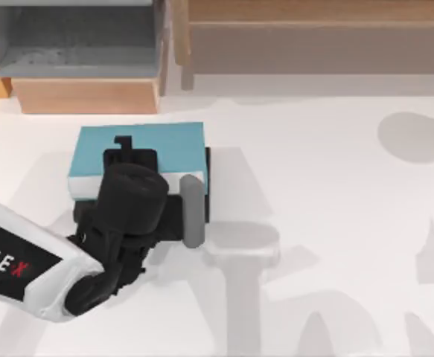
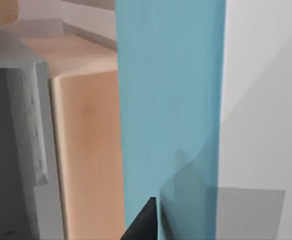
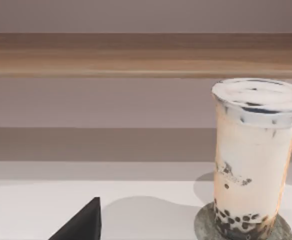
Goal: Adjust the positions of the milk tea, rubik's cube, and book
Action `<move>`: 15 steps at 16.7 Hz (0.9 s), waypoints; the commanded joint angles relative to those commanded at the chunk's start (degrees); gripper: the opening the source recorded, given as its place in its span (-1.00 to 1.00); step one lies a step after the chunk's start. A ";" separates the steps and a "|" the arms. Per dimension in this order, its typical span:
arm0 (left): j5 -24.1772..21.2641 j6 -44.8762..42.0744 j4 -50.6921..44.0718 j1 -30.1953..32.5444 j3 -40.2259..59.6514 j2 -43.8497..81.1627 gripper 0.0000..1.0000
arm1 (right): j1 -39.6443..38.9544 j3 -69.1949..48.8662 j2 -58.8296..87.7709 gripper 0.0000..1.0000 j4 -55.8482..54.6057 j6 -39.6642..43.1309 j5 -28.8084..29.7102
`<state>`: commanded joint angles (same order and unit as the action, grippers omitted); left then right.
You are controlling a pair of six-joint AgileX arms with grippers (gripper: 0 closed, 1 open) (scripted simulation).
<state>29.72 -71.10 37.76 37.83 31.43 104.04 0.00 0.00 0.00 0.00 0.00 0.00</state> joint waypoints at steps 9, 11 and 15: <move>0.00 0.00 0.00 0.00 0.00 0.00 0.66 | 0.00 0.00 0.00 1.00 0.00 0.00 0.00; 0.00 0.00 0.00 0.00 0.00 0.00 0.96 | 0.00 0.00 0.00 1.00 0.00 0.00 0.00; 0.00 0.00 0.00 0.00 0.00 0.00 1.00 | 0.00 0.00 0.00 1.00 0.00 0.00 0.00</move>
<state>29.72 -71.10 37.76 37.83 31.43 104.04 0.00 0.00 0.00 0.00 0.00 0.00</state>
